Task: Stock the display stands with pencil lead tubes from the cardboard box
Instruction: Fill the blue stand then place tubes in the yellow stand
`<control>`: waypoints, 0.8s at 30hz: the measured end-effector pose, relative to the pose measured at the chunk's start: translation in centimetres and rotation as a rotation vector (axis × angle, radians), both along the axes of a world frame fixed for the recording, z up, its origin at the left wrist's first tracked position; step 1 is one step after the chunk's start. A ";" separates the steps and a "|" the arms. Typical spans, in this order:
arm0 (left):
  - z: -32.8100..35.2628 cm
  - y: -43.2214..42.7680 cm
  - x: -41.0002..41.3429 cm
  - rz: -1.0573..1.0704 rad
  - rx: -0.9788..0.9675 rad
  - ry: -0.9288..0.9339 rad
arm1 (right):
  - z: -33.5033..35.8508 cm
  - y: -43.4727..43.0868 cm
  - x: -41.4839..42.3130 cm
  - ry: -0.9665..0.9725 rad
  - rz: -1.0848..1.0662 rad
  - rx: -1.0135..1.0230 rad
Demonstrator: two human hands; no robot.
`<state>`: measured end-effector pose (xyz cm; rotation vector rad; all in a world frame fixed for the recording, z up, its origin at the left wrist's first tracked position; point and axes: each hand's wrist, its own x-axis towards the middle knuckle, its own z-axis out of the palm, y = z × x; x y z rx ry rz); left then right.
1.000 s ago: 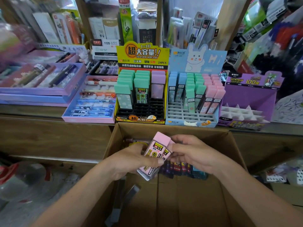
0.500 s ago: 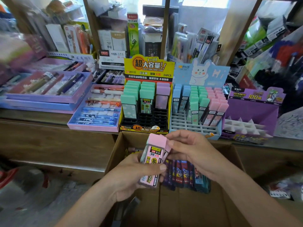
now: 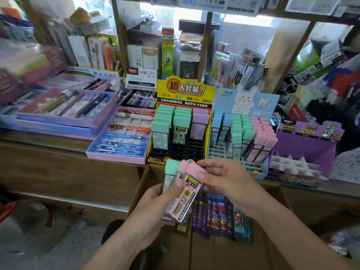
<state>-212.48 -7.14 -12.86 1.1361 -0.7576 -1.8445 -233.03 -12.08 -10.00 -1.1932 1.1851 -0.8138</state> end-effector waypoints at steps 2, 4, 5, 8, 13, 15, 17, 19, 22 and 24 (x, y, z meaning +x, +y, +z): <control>-0.3 -0.2 0.2 0.050 0.011 0.000 | 0.5 -0.3 -0.3 0.022 -0.023 -0.004; -0.7 -0.4 0.6 0.109 0.008 -0.018 | 1.3 -0.8 -0.7 0.051 -0.029 -0.048; -0.8 -0.5 0.8 0.147 0.006 -0.016 | 1.7 -1.1 -0.9 0.051 -0.045 -0.070; -1.0 -0.7 1.3 0.242 -0.012 0.044 | 3.1 -2.1 -1.1 0.019 -0.140 -0.164; -1.2 -0.9 1.5 0.295 -0.023 0.073 | 5.4 -4.6 -0.3 0.137 -0.286 -0.473; -1.3 -0.9 1.6 0.302 -0.016 0.078 | 5.9 -5.6 0.4 0.217 -0.286 -0.574; -1.3 -0.9 1.6 0.302 -0.007 0.095 | 6.0 -6.5 1.4 0.254 -0.253 -0.637; -1.3 -0.9 1.6 0.309 -0.003 0.110 | 5.5 -7.3 2.2 0.325 -0.235 -0.690; -1.2 -0.9 1.7 0.318 0.005 0.114 | 4.6 -7.9 3.1 0.455 -0.225 -0.745; -1.2 -0.9 1.7 0.310 0.011 0.120 | 4.3 -8.1 3.3 0.467 -0.220 -0.746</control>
